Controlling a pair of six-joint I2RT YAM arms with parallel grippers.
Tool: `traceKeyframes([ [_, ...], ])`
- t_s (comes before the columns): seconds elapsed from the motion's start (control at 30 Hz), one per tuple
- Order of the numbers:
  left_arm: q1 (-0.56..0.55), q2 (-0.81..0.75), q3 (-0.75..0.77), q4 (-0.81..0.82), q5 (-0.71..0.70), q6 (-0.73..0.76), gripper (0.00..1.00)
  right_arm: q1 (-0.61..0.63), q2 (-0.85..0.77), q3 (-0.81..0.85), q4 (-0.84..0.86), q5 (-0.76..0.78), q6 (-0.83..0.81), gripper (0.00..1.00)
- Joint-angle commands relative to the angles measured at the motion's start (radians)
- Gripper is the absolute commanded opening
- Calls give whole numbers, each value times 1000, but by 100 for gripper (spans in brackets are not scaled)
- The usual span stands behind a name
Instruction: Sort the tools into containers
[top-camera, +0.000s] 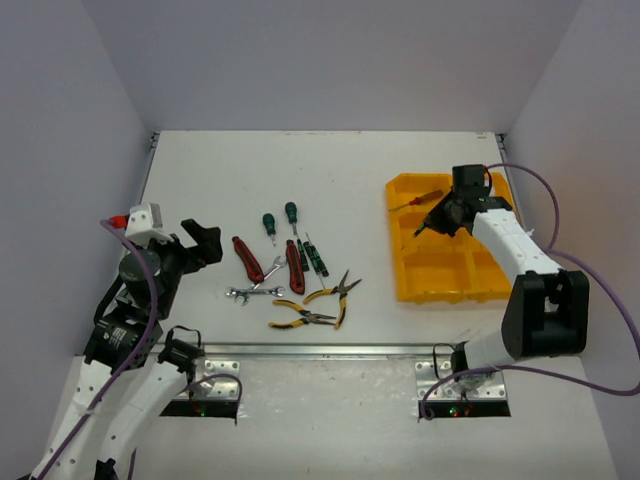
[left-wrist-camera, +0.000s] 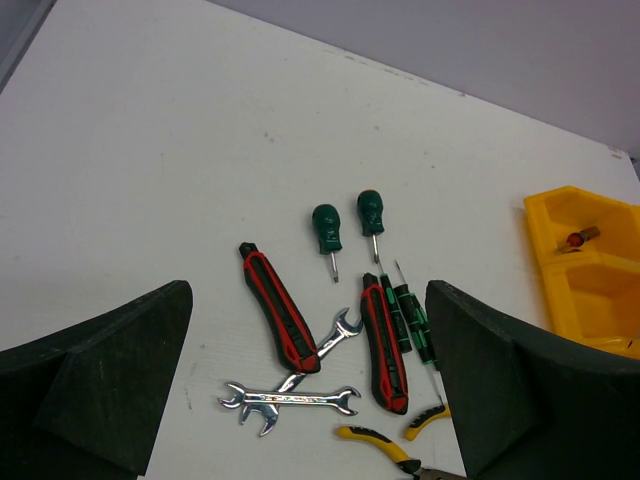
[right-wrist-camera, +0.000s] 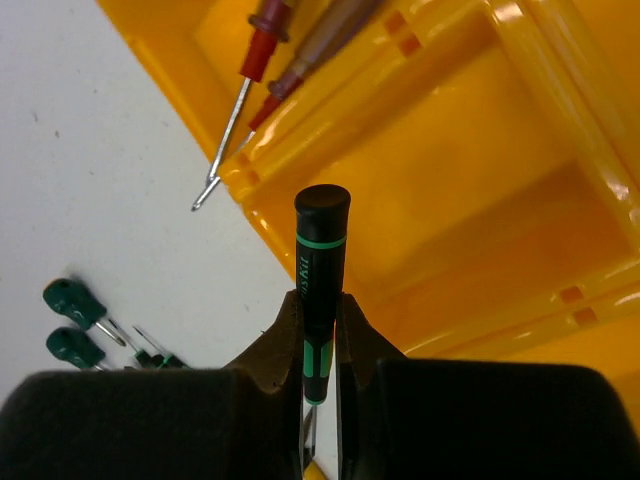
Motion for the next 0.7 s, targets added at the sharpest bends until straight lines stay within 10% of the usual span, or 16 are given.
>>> traceKeyframes([
  [0.0, -12, -3, -1, 38, 5, 0, 100, -77, -20, -29, 22, -9, 223, 0],
  [0.47, -12, -2, -1, 36, 3, -1, 100, -118, 67, 30, -67, 4, 275, 17],
  [0.53, -12, 0, -1, 36, 4, 0, 100, -116, 57, 47, -66, 8, 249, 78],
  [0.67, -12, 4, -1, 36, 6, 0, 100, -111, 8, 48, -43, 32, 200, 93],
])
